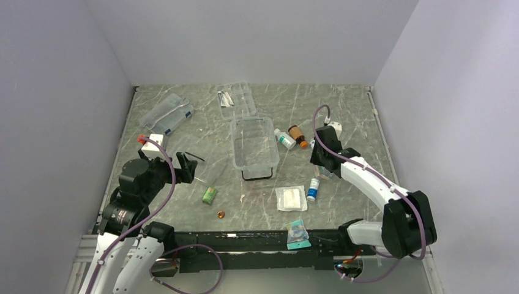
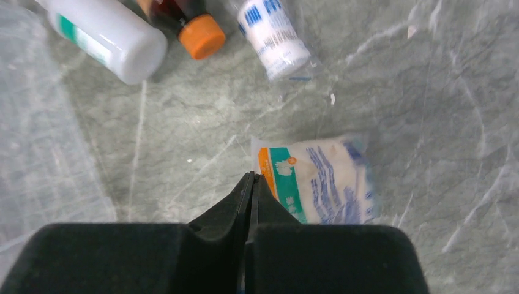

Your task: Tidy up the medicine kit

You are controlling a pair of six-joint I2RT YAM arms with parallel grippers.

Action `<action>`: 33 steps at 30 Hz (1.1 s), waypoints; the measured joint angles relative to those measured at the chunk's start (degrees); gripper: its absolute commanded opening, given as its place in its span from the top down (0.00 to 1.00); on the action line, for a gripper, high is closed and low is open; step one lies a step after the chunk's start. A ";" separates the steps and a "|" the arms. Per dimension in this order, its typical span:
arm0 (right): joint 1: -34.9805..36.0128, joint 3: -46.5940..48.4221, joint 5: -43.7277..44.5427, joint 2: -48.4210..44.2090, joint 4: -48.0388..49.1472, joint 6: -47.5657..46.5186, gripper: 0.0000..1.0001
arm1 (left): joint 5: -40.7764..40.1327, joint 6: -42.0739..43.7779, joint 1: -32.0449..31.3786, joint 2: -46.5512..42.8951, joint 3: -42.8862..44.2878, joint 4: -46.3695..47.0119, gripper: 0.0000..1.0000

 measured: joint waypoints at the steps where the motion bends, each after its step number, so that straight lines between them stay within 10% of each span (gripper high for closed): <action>1: 0.00 0.37 0.00 -0.63 -0.20 -0.11 1.00 | 0.00 0.00 0.00 0.00 0.00 0.00 0.01; 33: 26.40 29.27 3.52 0.90 -0.85 -6.36 1.00 | 0.02 0.00 0.00 -0.42 0.00 0.00 0.01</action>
